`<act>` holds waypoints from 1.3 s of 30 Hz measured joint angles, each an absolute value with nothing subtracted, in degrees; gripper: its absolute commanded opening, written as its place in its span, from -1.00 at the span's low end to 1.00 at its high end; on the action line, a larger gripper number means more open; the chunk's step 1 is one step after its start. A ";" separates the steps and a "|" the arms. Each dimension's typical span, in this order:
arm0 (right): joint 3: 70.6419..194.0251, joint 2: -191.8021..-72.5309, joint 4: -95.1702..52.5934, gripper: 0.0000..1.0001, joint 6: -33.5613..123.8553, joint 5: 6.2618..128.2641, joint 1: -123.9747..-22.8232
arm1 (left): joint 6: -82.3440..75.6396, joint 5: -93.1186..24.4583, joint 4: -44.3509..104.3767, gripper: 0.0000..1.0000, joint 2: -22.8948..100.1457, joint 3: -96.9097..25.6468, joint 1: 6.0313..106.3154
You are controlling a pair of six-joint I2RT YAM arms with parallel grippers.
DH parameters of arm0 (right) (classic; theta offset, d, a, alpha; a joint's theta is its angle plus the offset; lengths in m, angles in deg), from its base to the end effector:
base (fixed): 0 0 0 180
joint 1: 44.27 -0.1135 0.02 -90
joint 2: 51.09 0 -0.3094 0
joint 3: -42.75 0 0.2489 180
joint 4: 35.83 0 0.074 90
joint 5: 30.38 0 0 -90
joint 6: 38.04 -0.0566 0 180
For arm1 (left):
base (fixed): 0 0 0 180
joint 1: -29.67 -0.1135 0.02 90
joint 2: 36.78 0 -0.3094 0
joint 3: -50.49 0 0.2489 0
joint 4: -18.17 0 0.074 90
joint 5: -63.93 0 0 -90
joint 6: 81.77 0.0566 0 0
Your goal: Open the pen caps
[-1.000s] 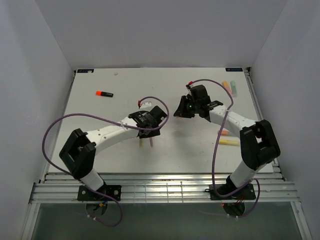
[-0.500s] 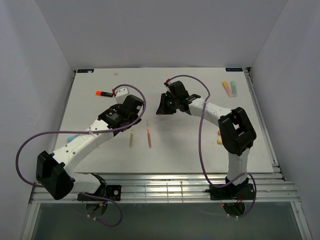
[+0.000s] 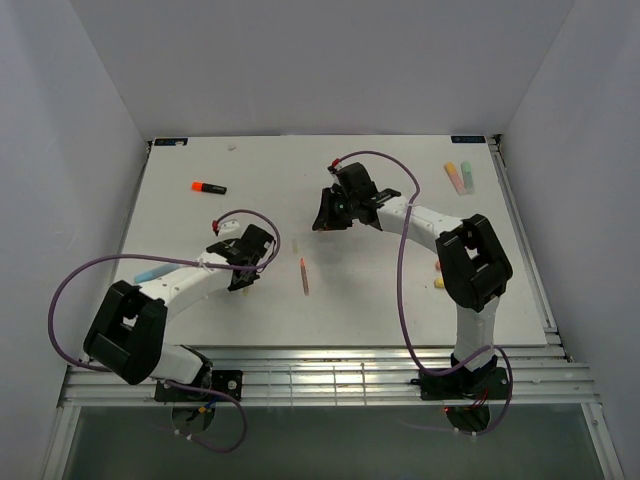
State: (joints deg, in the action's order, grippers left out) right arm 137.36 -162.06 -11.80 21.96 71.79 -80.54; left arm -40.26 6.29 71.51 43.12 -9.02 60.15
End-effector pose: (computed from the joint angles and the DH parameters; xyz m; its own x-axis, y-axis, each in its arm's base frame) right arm 0.3703 0.2865 0.2485 -0.8063 0.0146 -0.5913 -0.3517 0.7919 0.4991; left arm 0.2163 -0.0922 0.2145 -0.7724 -0.2794 -0.5704 -0.4212 0.8975 0.1307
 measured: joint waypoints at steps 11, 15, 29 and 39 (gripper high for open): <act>137.36 -162.22 -12.21 -0.85 22.42 71.83 -80.57 | -34.16 3.47 60.72 -1.00 47.49 -5.92 55.10; 138.02 -163.64 -12.47 -0.85 22.42 72.20 -80.57 | -33.11 1.90 58.33 -1.00 48.76 -5.92 55.10; 145.80 -172.27 -10.14 -0.70 21.85 72.64 -81.77 | -32.74 -2.87 53.26 -1.00 46.42 -2.71 54.80; 144.51 -172.34 -10.22 -0.60 20.67 72.59 -83.63 | -32.92 -7.11 50.79 -1.00 44.67 -0.94 54.58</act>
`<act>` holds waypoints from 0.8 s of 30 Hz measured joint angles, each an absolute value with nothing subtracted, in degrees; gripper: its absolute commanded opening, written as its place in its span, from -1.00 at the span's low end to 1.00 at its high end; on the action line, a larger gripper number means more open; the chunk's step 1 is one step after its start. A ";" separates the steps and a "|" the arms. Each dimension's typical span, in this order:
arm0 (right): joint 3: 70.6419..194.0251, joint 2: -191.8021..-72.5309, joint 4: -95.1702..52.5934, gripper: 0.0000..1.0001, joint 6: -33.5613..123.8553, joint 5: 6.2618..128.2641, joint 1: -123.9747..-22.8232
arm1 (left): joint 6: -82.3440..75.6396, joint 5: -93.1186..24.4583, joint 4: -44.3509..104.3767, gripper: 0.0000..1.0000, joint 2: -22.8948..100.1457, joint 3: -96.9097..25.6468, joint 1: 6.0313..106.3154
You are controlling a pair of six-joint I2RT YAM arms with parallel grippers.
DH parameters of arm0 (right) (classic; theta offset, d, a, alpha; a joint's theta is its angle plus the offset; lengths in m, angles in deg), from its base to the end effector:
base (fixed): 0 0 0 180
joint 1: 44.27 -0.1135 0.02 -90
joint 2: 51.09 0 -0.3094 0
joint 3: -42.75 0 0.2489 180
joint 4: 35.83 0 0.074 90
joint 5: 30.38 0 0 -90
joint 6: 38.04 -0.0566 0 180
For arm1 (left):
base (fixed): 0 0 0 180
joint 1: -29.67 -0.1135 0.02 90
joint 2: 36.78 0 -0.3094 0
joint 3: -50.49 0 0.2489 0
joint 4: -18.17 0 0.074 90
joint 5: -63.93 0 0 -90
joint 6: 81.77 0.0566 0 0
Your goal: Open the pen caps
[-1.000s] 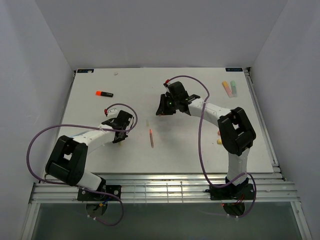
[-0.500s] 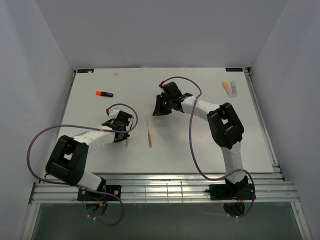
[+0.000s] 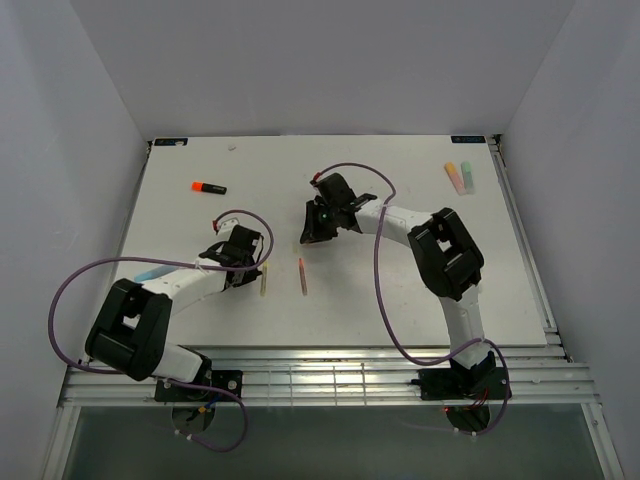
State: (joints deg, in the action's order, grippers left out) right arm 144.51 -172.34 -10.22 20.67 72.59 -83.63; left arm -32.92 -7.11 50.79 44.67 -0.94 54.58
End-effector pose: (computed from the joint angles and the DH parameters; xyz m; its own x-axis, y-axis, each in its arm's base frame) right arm 0.3834 0.3309 0.2035 -0.8526 -0.0447 -0.5206 -0.3484 0.7913 0.5025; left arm 0.2328 -0.0878 0.1817 -0.7795 -0.3241 -0.5359 -0.3321 0.9394 -0.0851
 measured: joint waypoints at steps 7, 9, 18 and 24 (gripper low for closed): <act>142.30 -172.34 -9.96 -0.55 20.61 72.16 -83.71 | -33.27 -10.78 49.74 -1.00 44.32 -0.61 54.80; 142.06 -172.34 -9.92 -0.45 20.59 72.09 -83.71 | -33.40 -11.57 49.61 -1.00 44.32 -0.63 55.08; 142.04 -172.64 -10.07 -0.29 20.63 72.00 -83.71 | -34.27 -13.77 49.35 -1.00 44.32 -0.61 56.28; 142.06 -173.34 -10.44 -0.29 20.50 72.16 -83.71 | -34.69 -15.00 49.04 -1.00 44.32 -0.54 57.01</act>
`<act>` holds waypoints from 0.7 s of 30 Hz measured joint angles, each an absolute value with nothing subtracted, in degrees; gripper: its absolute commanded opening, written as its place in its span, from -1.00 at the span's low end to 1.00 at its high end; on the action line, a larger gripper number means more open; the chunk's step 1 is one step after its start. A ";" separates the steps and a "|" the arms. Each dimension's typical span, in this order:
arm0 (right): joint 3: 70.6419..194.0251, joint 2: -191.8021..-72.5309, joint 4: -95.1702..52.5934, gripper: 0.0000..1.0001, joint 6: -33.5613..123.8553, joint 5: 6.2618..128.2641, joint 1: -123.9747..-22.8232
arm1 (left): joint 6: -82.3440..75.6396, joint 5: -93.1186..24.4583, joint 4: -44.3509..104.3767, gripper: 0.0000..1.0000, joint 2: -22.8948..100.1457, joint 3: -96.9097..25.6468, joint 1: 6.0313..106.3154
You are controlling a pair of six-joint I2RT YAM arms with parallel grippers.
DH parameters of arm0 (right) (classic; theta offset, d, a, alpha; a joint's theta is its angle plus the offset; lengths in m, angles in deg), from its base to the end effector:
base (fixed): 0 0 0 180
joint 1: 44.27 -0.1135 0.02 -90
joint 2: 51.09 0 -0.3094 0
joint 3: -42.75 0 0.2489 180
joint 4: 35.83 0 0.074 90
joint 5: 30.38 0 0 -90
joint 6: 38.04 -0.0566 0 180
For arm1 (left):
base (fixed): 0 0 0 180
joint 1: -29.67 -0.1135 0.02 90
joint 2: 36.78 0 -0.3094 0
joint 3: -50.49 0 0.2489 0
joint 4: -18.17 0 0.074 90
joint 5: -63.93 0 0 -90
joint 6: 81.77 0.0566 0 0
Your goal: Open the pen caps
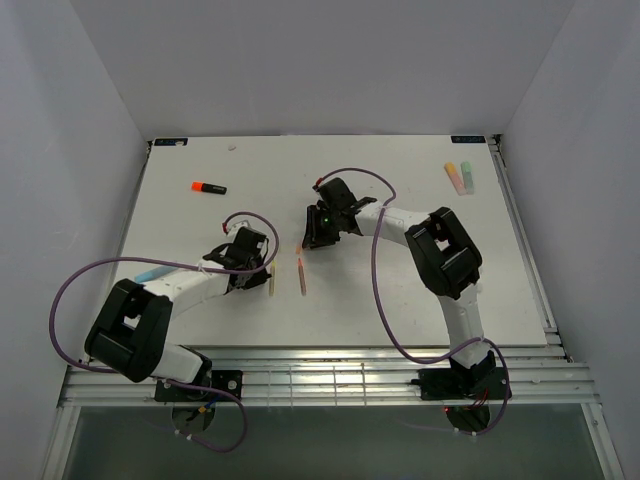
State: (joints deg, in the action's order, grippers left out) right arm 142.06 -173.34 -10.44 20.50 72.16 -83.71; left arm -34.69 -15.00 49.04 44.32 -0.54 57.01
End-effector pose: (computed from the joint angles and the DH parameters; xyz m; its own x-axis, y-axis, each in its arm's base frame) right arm 0.3785 0.3273 0.1816 -0.8739 -0.0592 -0.4825 -0.3230 0.8125 0.4853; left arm 0.2275 -0.1054 0.1812 -0.8191 -0.3288 -0.4700 -0.2594 0.9431 -0.2079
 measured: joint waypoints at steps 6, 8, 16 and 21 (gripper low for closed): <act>142.06 -173.34 -10.53 -0.28 20.50 71.94 -83.71 | -34.56 -16.62 47.62 -1.00 44.34 -0.11 57.73; 141.91 -173.28 -10.88 -0.28 20.54 71.79 -83.71 | -34.56 -16.92 47.10 -1.00 44.34 0.09 57.84; 137.32 -169.21 -11.43 -0.28 21.02 70.63 -83.65 | -35.45 -8.38 57.94 -1.00 44.01 -7.08 57.55; 135.42 -165.87 -11.45 -0.28 21.46 70.26 -83.28 | -34.08 -3.68 60.87 -1.00 44.71 -16.65 53.14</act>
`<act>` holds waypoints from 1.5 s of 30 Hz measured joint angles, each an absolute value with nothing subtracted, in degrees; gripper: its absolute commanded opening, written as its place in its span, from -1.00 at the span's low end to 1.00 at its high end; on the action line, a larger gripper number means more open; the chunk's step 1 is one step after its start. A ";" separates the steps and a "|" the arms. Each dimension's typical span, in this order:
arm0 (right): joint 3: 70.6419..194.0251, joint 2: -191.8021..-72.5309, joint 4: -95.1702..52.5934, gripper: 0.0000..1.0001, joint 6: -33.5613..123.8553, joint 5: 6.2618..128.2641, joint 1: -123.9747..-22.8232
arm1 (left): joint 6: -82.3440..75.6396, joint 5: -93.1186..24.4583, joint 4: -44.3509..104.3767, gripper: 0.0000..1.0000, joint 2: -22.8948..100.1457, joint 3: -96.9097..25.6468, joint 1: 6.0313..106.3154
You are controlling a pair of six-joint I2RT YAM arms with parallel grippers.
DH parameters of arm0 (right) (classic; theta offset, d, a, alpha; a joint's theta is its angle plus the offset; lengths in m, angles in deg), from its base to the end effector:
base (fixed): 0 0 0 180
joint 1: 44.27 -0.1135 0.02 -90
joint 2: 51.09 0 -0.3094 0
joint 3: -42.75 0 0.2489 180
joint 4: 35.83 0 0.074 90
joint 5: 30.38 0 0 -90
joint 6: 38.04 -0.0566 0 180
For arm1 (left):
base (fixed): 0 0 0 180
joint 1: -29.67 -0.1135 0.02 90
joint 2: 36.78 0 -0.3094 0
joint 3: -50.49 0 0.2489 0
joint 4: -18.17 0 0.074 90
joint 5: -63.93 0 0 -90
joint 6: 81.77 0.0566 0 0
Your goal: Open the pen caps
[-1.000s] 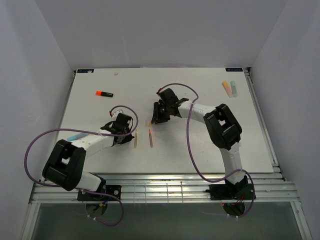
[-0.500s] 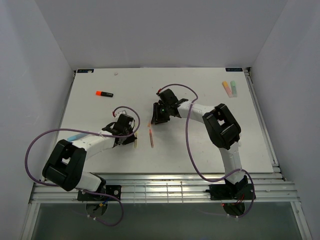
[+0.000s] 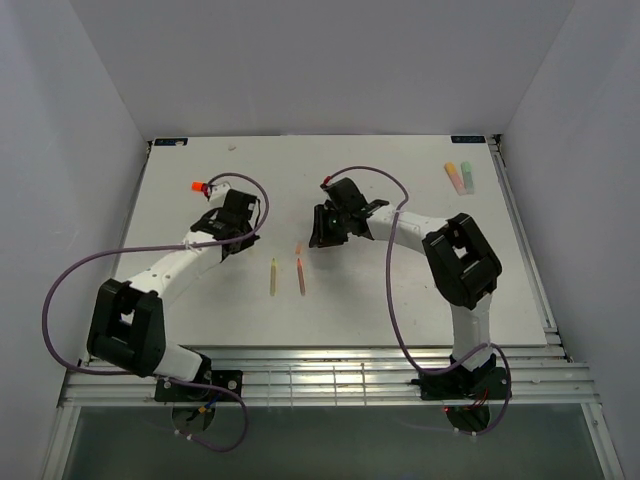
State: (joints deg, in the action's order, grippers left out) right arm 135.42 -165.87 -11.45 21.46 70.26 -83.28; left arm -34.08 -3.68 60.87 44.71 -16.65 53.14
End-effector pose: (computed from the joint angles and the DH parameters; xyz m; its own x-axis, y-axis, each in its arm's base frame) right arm 0.3583 0.3037 0.2067 -0.8497 -0.0464 -0.5253 -0.3321 0.8208 0.4648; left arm 0.2691 -0.0934 0.2518 -0.6892 -0.3793 -0.6174 -0.3863 0.9132 -0.1297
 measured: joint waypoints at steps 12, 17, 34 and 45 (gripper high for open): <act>128.60 -159.64 -12.61 -0.29 22.97 70.78 -81.05 | -27.65 -4.51 60.89 -1.00 59.62 -24.98 39.70; 127.99 -159.22 -13.37 -0.30 23.10 71.39 -79.89 | -27.17 -9.08 58.51 -1.00 60.76 -22.42 40.09; 124.29 -158.30 -16.36 -0.34 22.82 72.86 -79.25 | -26.25 -12.88 51.95 -1.00 58.79 -18.20 41.33; 123.46 -158.30 -17.59 -0.35 22.38 73.51 -79.25 | -25.20 -18.21 51.89 -1.00 46.22 -19.21 46.65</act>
